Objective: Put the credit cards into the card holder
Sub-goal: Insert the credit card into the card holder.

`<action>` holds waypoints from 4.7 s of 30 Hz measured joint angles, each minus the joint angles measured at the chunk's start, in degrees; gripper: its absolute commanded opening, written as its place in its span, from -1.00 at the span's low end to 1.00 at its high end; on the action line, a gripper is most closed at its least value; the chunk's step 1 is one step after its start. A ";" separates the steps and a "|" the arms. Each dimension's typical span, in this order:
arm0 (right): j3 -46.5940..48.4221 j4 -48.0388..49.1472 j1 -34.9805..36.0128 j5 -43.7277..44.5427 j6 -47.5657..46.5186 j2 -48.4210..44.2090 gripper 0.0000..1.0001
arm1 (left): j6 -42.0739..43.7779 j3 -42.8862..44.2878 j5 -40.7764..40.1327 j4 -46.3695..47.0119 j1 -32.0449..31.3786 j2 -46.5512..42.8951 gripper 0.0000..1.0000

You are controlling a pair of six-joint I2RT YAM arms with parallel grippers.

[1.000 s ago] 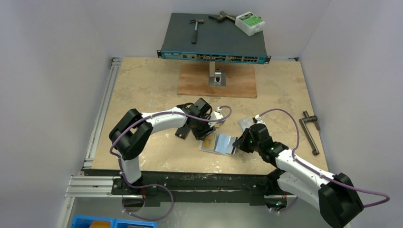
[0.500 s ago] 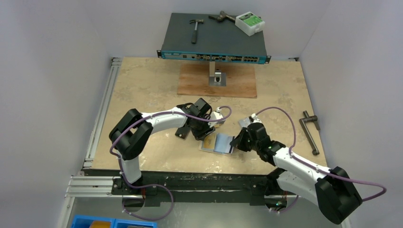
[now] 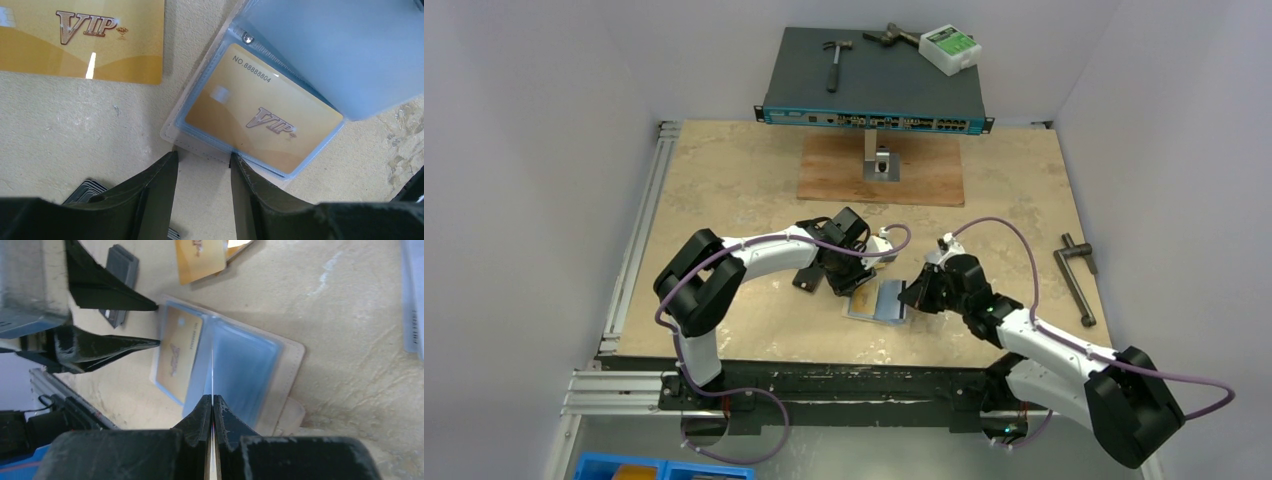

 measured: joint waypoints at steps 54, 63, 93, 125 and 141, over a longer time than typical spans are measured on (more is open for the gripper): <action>6.51 5.77 -7.48 -23.50 -2.38 20.68 -1.00 | 63.28 -7.39 13.94 -2.60 0.61 -6.58 -0.16; 5.81 7.13 -9.57 -27.52 -2.56 24.11 -1.00 | 67.23 -7.41 12.11 -1.86 -0.31 -5.42 -0.18; 6.47 13.81 -10.54 -31.80 -2.45 29.68 -1.00 | 69.00 -8.37 9.51 -0.96 -1.36 -5.84 -0.27; 3.76 27.58 -10.51 -27.45 0.44 32.20 -1.00 | 71.58 -10.27 8.15 3.28 -2.05 -6.54 -0.31; 3.69 29.64 -10.56 -27.39 0.44 33.33 -1.00 | 71.58 -10.27 8.04 3.17 -2.14 -6.54 -0.32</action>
